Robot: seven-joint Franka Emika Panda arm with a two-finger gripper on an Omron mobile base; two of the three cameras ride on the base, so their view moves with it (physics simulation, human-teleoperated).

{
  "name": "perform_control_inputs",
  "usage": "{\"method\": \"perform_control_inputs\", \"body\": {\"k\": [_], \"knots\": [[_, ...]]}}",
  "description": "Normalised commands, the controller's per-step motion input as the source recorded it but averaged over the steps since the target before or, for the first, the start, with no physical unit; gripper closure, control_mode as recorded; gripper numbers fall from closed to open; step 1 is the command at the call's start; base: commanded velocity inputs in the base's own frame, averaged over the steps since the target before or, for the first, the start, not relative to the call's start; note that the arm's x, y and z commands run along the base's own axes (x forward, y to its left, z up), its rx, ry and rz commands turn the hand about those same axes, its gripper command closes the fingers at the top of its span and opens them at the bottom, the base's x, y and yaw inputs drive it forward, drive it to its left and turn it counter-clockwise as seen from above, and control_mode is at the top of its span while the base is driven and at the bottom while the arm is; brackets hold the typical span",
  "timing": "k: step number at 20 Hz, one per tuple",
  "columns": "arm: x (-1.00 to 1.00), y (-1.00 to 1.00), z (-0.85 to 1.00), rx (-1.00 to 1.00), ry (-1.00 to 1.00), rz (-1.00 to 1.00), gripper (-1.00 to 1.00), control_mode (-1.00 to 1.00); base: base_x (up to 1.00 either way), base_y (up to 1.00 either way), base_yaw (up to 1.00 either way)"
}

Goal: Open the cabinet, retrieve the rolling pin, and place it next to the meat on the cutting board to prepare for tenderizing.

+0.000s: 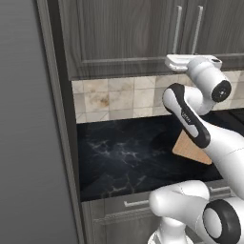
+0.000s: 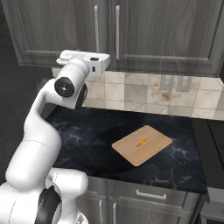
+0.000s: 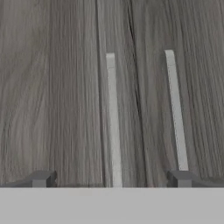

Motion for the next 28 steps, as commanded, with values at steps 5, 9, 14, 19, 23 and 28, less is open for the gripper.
{"method": "perform_control_inputs", "body": {"k": [5, 9, 14, 19, 23, 28], "knots": [[0.16, -0.05, 0.00, 0.00, 0.00, 0.03, -1.00, -1.00, 0.00, 0.00, 0.00], [0.07, 0.00, 0.00, 0.00, -0.01, 0.02, -1.00, -1.00, 0.00, 0.00, 0.00], [0.10, 0.00, 0.00, 0.00, -0.01, 0.00, -1.00, -1.00, 0.00, 0.00, 0.00], [0.21, 0.00, 0.00, 0.00, -0.01, 0.00, -1.00, -1.00, 0.00, 0.00, 0.00], [0.28, 0.00, 0.00, 0.00, 0.00, 0.00, -1.00, -1.00, 0.00, 0.00, 0.00], [0.29, 0.00, 0.00, 0.00, 0.00, 0.00, -1.00, -1.00, 0.00, 0.00, 0.00]]}}
